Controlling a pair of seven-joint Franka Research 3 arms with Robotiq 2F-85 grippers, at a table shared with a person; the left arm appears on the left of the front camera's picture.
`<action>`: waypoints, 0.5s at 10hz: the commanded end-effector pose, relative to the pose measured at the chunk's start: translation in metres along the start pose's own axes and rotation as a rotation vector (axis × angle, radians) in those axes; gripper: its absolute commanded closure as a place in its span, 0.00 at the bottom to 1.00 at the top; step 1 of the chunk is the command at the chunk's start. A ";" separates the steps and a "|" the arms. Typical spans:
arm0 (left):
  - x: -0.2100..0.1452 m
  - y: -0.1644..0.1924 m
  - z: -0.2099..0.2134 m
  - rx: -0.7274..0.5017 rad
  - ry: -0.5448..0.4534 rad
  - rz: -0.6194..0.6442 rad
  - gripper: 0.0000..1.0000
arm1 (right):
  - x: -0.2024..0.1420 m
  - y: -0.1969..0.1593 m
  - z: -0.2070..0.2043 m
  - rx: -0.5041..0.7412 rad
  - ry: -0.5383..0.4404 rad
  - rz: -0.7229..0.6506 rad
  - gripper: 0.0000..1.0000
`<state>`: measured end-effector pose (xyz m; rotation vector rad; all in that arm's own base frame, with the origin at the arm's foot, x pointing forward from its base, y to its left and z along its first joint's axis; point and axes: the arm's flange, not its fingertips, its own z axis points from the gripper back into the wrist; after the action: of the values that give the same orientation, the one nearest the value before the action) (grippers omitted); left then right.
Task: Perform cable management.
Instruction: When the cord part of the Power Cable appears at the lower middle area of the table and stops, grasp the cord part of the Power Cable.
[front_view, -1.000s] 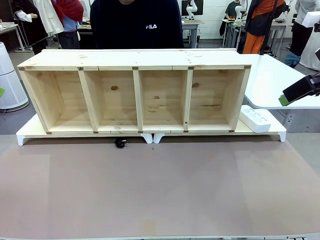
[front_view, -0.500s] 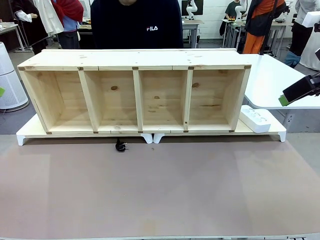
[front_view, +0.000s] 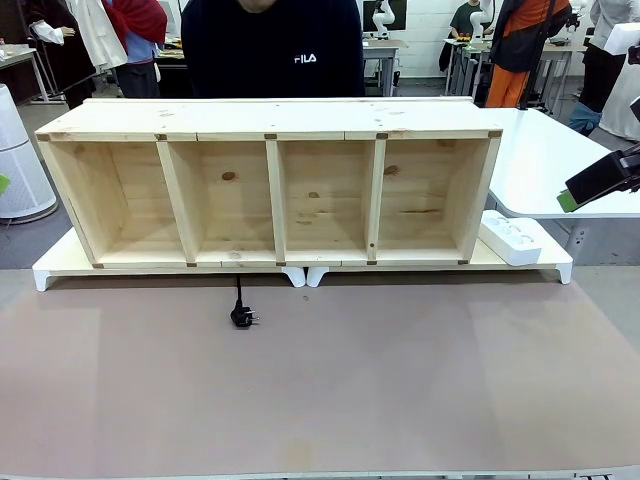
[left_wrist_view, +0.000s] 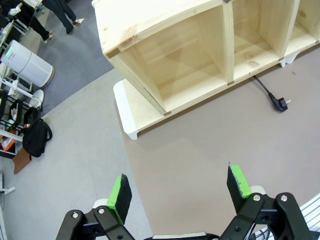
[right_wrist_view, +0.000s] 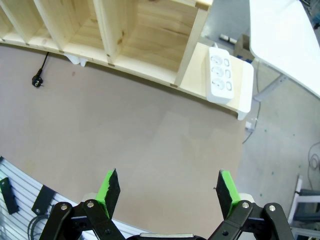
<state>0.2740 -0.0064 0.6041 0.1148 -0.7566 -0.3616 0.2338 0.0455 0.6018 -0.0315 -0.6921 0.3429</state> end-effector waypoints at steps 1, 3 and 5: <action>0.001 -0.001 0.000 0.002 -0.003 0.006 0.00 | 0.001 0.000 0.000 -0.001 -0.004 -0.001 0.00; 0.001 -0.001 0.000 0.002 -0.003 0.006 0.00 | 0.001 0.000 0.000 -0.001 -0.004 -0.001 0.00; 0.001 -0.001 0.000 0.002 -0.003 0.006 0.00 | 0.001 0.000 0.000 -0.001 -0.004 -0.001 0.00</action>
<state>0.2740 -0.0064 0.6041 0.1148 -0.7566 -0.3616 0.2338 0.0455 0.6018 -0.0315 -0.6921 0.3429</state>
